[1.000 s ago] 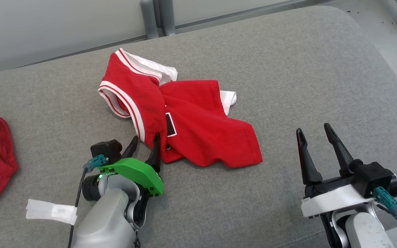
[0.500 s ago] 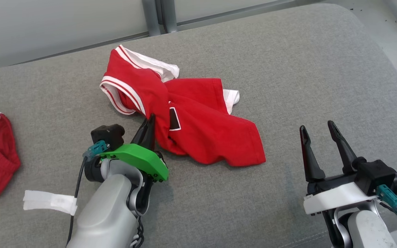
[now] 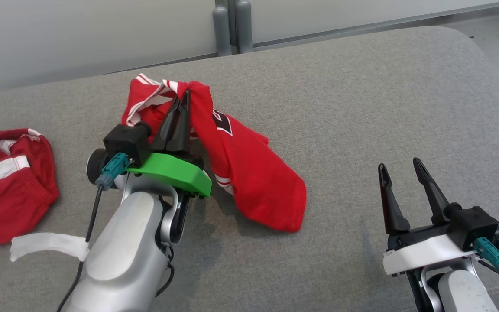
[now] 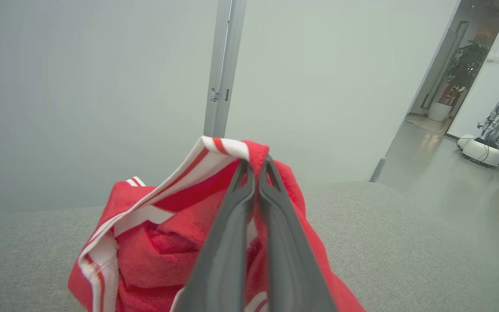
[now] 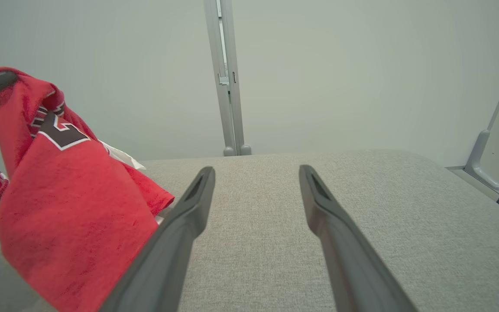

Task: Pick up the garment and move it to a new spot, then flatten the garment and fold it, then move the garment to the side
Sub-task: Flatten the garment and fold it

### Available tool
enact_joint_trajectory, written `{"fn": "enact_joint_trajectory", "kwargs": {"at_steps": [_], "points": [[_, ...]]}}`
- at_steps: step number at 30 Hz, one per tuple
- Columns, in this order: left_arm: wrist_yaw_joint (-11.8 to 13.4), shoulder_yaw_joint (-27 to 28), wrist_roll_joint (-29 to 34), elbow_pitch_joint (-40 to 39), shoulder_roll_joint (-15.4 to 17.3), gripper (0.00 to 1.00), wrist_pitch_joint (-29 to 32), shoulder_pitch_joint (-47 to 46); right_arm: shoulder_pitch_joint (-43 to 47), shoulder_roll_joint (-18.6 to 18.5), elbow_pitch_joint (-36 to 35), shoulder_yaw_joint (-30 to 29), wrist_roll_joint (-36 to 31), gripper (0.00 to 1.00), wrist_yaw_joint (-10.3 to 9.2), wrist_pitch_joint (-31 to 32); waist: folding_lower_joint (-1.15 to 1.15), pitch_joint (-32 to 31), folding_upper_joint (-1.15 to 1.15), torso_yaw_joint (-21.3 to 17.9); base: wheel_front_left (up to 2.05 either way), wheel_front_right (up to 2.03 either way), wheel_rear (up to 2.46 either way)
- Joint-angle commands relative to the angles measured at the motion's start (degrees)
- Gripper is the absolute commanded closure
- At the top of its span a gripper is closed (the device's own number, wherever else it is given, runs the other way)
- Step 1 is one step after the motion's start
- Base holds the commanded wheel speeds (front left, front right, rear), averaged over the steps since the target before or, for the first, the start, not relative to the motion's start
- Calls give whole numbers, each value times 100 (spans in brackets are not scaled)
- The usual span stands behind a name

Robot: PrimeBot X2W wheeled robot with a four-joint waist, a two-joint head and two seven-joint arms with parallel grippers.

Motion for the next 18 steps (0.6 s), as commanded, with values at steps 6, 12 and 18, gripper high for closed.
{"fn": "enact_joint_trajectory", "kwargs": {"at_steps": [6, 12, 18], "points": [[430, -133, 397, -980, 395, 100, 483, 127, 73, -21, 1, 5, 47, 0, 3, -18, 0, -51, 62, 74, 0, 0, 0], [426, -106, 114, -554, 474, 100, 882, 476, -4, -20, 28, 96, 80, 0, 3, -18, 0, 16, 62, -1, 0, 0, 0], [464, 88, -92, 515, 531, 100, 719, 668, 1, -20, 76, 164, 55, 0, 3, -18, 0, 68, 62, -16, 0, 0, 0]]}}
